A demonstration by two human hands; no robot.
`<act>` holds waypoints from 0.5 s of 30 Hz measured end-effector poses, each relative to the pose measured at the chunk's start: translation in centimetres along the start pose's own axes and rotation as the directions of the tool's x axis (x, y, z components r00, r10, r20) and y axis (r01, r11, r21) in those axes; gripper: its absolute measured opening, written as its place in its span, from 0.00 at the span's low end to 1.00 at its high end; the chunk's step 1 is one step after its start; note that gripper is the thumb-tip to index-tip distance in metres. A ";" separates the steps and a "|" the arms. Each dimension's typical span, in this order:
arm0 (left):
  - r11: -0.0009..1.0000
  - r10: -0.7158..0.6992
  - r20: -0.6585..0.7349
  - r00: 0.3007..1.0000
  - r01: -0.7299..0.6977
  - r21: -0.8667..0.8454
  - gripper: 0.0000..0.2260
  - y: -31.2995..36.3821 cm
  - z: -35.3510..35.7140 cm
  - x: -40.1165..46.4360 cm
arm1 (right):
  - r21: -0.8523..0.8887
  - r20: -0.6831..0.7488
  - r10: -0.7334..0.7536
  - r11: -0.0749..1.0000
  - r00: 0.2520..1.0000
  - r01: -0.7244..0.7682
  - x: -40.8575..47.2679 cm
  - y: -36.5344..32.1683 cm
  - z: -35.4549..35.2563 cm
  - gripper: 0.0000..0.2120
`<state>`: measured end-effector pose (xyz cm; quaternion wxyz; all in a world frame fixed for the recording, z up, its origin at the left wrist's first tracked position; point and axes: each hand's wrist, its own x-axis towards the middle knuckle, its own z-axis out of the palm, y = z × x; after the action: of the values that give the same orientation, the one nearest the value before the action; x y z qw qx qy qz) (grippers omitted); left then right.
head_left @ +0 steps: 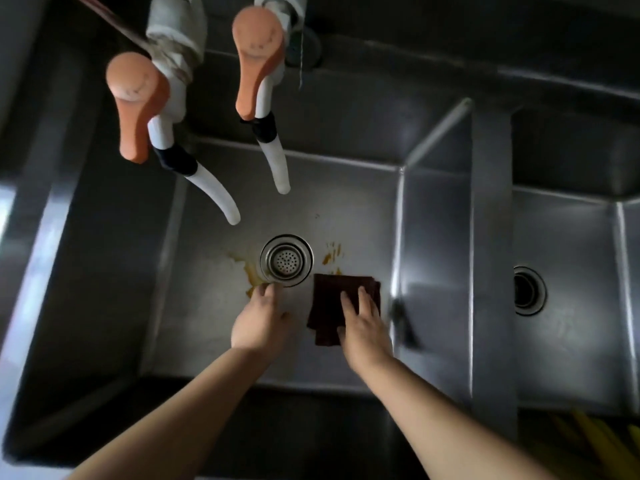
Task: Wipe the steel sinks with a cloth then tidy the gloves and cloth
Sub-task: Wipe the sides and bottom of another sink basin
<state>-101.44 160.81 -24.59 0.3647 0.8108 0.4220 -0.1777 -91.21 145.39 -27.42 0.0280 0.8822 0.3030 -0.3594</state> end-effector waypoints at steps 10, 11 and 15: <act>0.804 -0.058 -0.004 0.998 0.049 0.592 0.41 -9.5 -0.5 2.9 | -0.088 -0.244 0.118 0.986 0.963 -0.143 9.8 -0.9 3.8 0.36; 0.762 -0.023 0.005 1.000 0.014 0.647 0.43 -9.9 -0.6 3.1 | -0.095 -0.272 0.115 0.985 0.955 -0.146 11.6 -0.6 2.5 0.35; 0.647 -0.033 0.126 0.991 -0.075 0.759 0.50 -11.0 -1.0 4.2 | -0.122 -0.350 0.098 0.981 0.932 -0.149 19.2 0.9 -3.8 0.31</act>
<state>-107.99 168.03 -31.29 0.0187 0.8806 0.2744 -0.3859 -77.71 155.55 -37.25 0.0621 0.9441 0.2725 -0.1748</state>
